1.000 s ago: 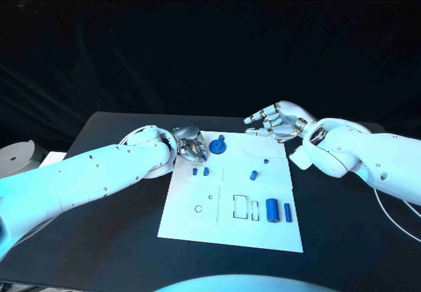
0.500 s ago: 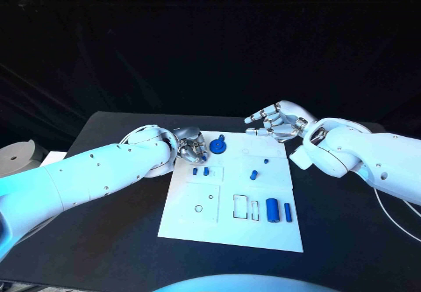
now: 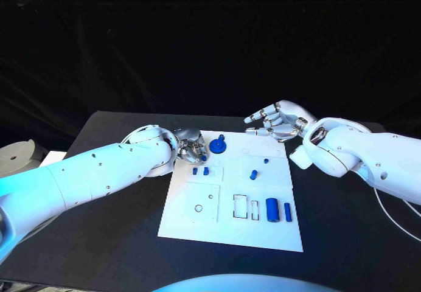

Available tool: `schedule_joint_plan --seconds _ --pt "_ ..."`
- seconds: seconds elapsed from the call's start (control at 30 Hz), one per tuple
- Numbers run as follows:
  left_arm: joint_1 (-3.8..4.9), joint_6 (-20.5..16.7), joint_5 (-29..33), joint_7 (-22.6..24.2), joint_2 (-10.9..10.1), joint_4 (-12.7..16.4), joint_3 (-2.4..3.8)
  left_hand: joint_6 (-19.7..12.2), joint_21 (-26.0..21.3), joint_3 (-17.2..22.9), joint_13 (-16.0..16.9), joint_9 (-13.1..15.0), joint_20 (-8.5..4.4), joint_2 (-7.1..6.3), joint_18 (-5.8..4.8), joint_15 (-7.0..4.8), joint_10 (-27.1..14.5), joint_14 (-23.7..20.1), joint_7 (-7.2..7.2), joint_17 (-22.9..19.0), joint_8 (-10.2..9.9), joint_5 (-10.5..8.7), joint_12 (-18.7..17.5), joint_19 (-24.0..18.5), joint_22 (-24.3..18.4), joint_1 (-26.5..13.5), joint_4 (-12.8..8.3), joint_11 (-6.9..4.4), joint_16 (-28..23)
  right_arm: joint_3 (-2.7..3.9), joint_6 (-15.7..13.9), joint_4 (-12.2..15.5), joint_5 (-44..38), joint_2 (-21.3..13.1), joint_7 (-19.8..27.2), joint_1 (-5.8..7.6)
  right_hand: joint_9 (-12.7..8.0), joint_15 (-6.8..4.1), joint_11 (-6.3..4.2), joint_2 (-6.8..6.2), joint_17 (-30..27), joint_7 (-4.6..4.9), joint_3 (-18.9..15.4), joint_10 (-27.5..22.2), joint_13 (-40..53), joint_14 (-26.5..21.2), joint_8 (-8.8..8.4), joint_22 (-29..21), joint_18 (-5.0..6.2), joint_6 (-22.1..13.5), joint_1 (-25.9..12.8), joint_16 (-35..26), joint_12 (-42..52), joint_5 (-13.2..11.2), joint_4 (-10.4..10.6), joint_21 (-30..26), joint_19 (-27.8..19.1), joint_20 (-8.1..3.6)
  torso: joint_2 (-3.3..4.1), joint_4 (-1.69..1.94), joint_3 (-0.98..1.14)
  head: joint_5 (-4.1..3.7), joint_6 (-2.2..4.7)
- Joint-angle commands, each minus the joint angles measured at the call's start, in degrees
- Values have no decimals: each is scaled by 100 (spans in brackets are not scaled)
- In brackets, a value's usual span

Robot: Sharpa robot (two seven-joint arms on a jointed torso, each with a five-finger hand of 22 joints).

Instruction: Assemble the parts on the task board

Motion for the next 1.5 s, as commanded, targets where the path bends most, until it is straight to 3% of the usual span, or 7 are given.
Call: schedule_joint_plan --seconds 0.03,0.3,0.53,0.83,1.1,1.27,1.5 --pt "-10 124 16 -38 7 -16 -6 -96 -40 -14 -4 -30 46 -9 -34 65 -89 154 17 -20 -33 20 -26 -10 -25 -85 -18 21 -27 0 66 1 -38 2 50 -4 7 -18 -10 52 581 -3 -12 -21 -9 396 17 -1 57 40 -17 -17 -4 37 -22 -26 -22 -14 -2 -1 1 -4 -3" --pt "-9 -6 119 -5 2 -34 -7 -577 -433 -10 -10 -169 118 -91 48 132 -323 125 95 -82 -48 40 -24 -144 -327 -144 -41 101 -42 0 64 -8 -38 2 44 -5 7 -18 -10 55 563 -3 -13 -28 -21 393 17 -12 59 40 -16 -30 -15 39 -26 -33 -27 -15 -5 1 1 -1 0" --pt "-9 -30 150 -24 -9 -46 -8 -652 -588 -47 -14 -170 141 -122 80 150 -448 112 111 -126 -33 41 -27 -190 -447 -179 -39 125 -57 -1 67 -28 -40 0 13 -5 7 -18 -10 56 490 -4 -14 -100 -122 375 16 -58 69 38 -14 -76 -133 40 -30 -58 -49 -16 -3 0 -1 -4 10" --pt "-9 -235 338 56 -179 10 -7 -733 -727 -107 -19 -169 173 -118 106 183 -693 102 136 -175 -28 43 -26 -207 -554 -146 -74 168 -67 -1 43 -153 -463 -38 -241 -5 16 -64 -53 105 -137 -37 88 -1357 -2458 221 43 -268 110 120 63 -592 -2870 35 -31 -201 -127 -59 -9 -2 -6 -32 23" --pt "2 -823 2191 882 -620 273 5 -812 -957 -312 -19 -160 190 -38 145 198 -1083 100 129 -200 -6 73 0 -227 -737 -53 -120 189 -52 -1 87 -218 -1679 -135 -634 -7 19 -24 18 -28 -441 -13 738 -1397 -4260 231 111 -307 115 531 392 -858 -4780 -106 -136 -236 -97 -41 -12 1 -2 -51 50" --pt "2 -1101 3697 1661 -876 520 5 -665 -1093 -332 16 -139 205 65 166 213 -888 91 180 -203 57 91 140 -262 -842 -74 -75 198 -40 -1 202 -108 -2881 -187 -1003 -43 10 -5 34 -176 -457 -36 1133 -1151 -4926 245 82 -287 113 694 458 -873 -5385 -143 -247 -227 -77 -19 -2 4 -14 -90 74" --pt "-29 -1069 6907 2550 -1215 1094 -20 -386 -1856 -296 65 -121 167 270 314 136 -313 -196 98 -891 186 95 472 -580 -1417 -218 96 75 -388 0 488 104 -4692 -219 -1615 -163 12 -41 -9 -358 -473 -134 1584 -930 -5525 253 38 -353 125 893 378 -885 -5801 -480 -297 -271 -88 -21 0 0 -19 -281 99"
